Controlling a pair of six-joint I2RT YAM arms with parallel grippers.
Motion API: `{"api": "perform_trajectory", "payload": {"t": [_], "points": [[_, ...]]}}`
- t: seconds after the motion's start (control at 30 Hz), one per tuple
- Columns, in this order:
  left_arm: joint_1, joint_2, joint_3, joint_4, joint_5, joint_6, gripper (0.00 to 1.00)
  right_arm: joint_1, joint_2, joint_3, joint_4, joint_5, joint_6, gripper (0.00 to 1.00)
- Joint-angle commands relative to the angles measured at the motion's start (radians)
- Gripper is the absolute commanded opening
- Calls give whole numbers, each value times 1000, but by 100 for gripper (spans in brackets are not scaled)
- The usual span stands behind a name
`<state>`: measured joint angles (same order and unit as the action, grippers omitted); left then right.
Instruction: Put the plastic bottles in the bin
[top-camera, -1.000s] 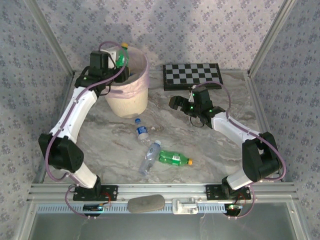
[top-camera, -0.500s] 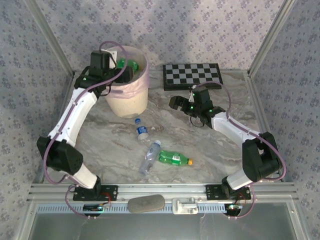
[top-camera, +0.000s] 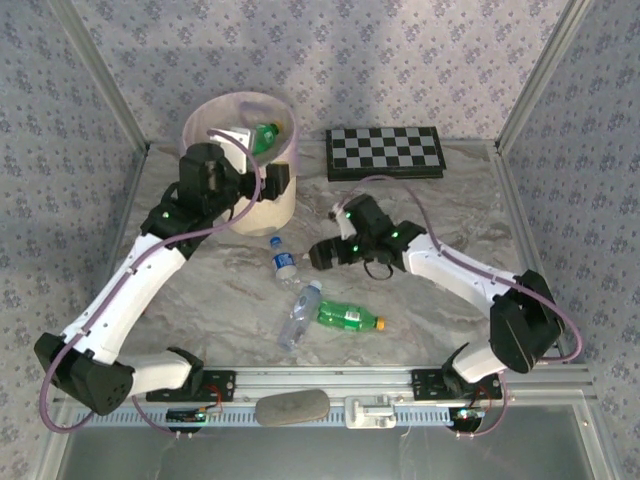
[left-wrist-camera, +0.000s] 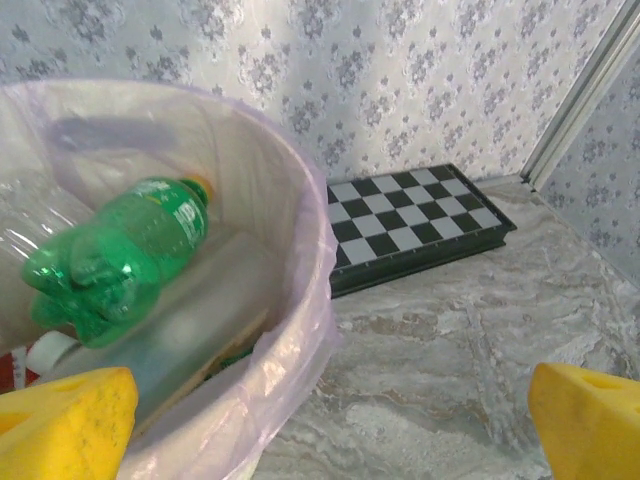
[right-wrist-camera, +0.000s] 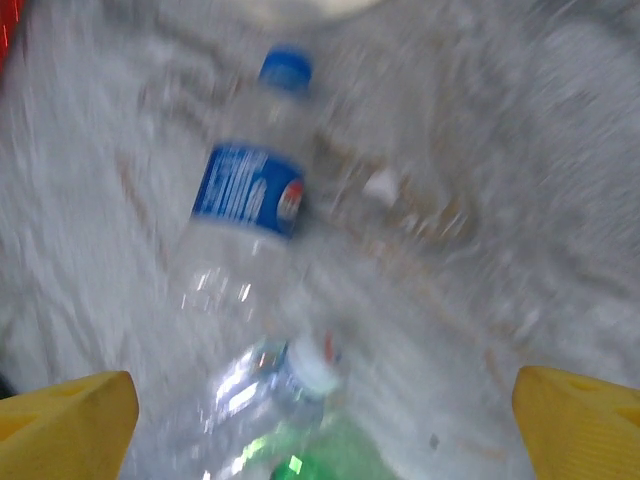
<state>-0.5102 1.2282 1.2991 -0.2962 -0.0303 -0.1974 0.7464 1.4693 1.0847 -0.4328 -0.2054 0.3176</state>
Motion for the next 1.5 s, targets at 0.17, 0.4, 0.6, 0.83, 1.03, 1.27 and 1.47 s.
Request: {"api": "perform_trajectory", "payload": {"t": [0.17, 0.4, 0.6, 0.83, 1.03, 1.27, 1.47], "points": [[-5, -45, -104, 106, -32, -47, 100, 250, -34, -33, -249, 257, -171, 99], [0, -84, -175, 115, -111, -34, 100, 336, 13, -52, -256, 331, -239, 99], [61, -118, -214, 119, -108, -90, 100, 367, 104, -48, -231, 327, -282, 99], [125, -179, -259, 174, -93, -152, 100, 377, 204, -51, -238, 329, -298, 90], [128, -196, -262, 174, -96, -155, 100, 369, 249, -55, -226, 316, -308, 73], [129, -213, -264, 177, -79, -168, 100, 340, 206, -70, -224, 300, -320, 54], [120, -213, -261, 209, 25, -188, 100, 174, 30, -62, -173, 122, -302, 50]]}}
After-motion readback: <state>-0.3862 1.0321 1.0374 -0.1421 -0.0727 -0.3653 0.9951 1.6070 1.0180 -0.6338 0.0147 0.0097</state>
